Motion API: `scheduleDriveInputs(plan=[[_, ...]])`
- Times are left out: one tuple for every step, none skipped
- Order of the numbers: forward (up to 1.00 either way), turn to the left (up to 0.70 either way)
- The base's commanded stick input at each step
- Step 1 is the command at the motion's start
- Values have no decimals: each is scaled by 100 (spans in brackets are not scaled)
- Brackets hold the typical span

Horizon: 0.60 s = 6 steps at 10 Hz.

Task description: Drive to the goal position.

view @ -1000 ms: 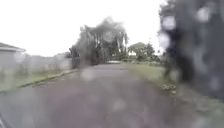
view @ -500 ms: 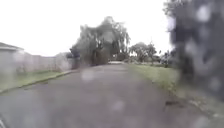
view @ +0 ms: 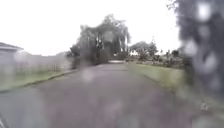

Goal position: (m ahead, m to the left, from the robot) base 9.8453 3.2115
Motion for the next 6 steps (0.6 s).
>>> scheduleDriveInputs(plan=[[100,0],[100,0],[100,0],[100,0],[100,0],[100,0]])
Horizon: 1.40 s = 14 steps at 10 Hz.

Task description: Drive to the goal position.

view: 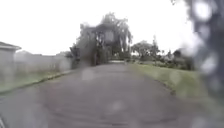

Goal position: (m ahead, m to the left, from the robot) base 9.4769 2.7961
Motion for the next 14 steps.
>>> scheduleDriveInputs(plan=[[100,0],[100,0],[100,0],[100,0],[100,0],[100,0],[100,0],[100,0],[100,0],[100,0],[100,0],[100,0],[100,0],[100,0]])
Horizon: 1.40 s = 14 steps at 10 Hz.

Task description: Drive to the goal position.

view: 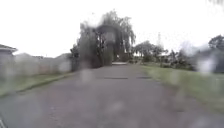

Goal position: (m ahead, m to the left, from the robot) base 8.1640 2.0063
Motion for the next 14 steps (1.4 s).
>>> scheduleDriveInputs(plan=[[100,0],[100,0],[100,0],[100,0],[100,0],[100,0],[100,0],[100,0],[100,0],[100,0],[100,-40],[100,-40],[100,-40],[100,-40]])
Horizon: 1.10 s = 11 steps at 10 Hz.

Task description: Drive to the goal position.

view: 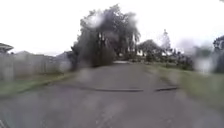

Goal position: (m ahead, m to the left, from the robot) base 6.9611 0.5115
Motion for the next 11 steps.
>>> scheduleDriveInputs(plan=[[100,-40],[100,-25],[100,-15],[100,-6],[100,0],[100,0],[100,0],[100,0],[100,0],[100,0],[100,0]])
